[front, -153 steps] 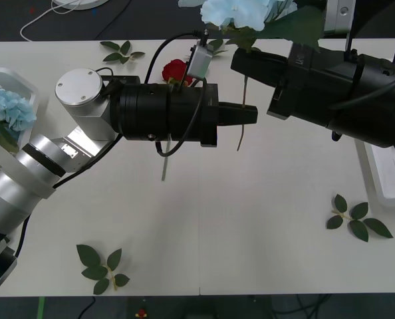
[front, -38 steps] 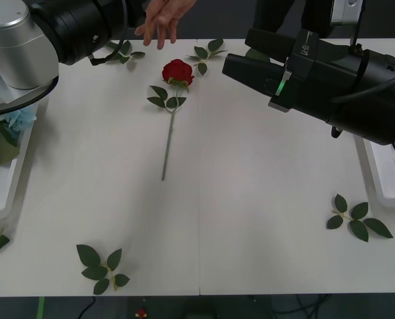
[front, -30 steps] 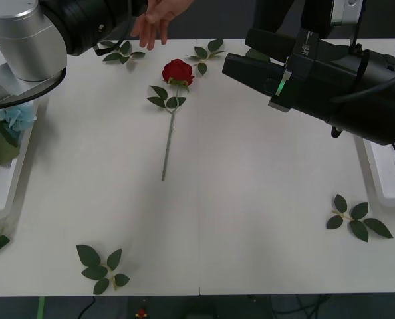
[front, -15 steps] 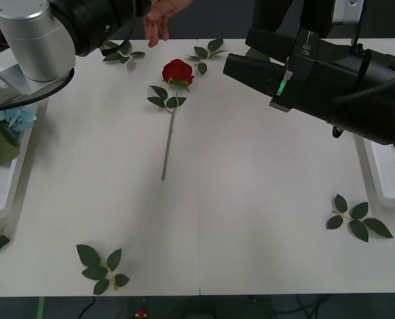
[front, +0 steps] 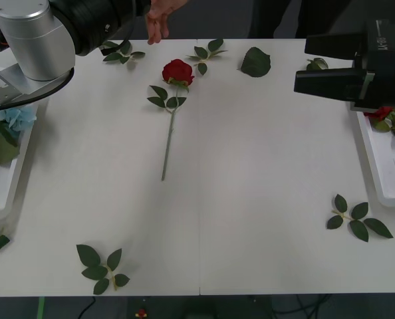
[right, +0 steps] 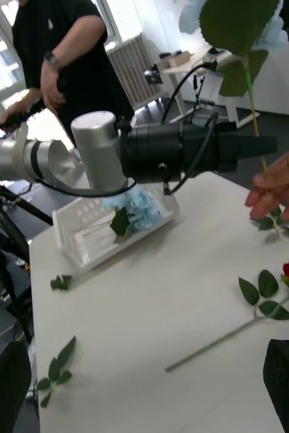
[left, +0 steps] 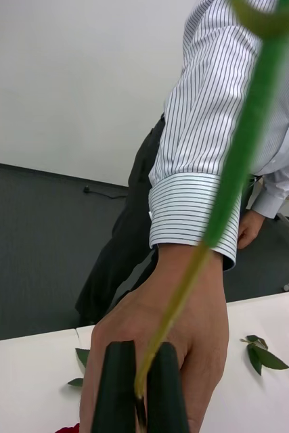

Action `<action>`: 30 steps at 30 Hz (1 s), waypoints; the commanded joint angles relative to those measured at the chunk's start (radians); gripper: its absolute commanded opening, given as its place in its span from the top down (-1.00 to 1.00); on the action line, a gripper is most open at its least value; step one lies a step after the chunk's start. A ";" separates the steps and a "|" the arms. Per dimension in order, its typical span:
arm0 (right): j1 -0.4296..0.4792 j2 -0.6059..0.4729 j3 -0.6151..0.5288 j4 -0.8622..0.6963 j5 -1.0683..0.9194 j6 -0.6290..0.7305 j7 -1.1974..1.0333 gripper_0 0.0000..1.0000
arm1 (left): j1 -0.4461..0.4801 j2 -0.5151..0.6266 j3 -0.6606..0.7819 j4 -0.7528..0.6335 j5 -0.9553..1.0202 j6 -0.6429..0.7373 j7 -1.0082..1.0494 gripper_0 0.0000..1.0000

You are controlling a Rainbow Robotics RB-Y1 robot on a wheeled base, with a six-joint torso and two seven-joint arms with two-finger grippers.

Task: Place the red flowers into the right box and the blue flowers into the left box. If a person shows an open palm, hand one flower to the person first, then continue sorting.

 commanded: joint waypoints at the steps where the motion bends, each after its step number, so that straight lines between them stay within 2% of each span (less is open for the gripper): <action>1: 0.007 -0.107 -0.067 0.032 -0.012 0.076 -0.007 -1.00 | -0.057 -0.009 -0.005 0.002 -0.008 -0.011 -0.059 -1.00; 12: 0.010 -0.196 -0.138 0.090 0.022 0.218 0.002 -1.00 | -0.057 -0.009 -0.005 0.002 -0.008 -0.011 -0.059 -1.00; 30: 0.010 -0.202 -0.151 0.095 0.060 0.224 0.010 -1.00 | -0.045 -0.016 -0.009 0.006 -0.025 -0.007 -0.059 -1.00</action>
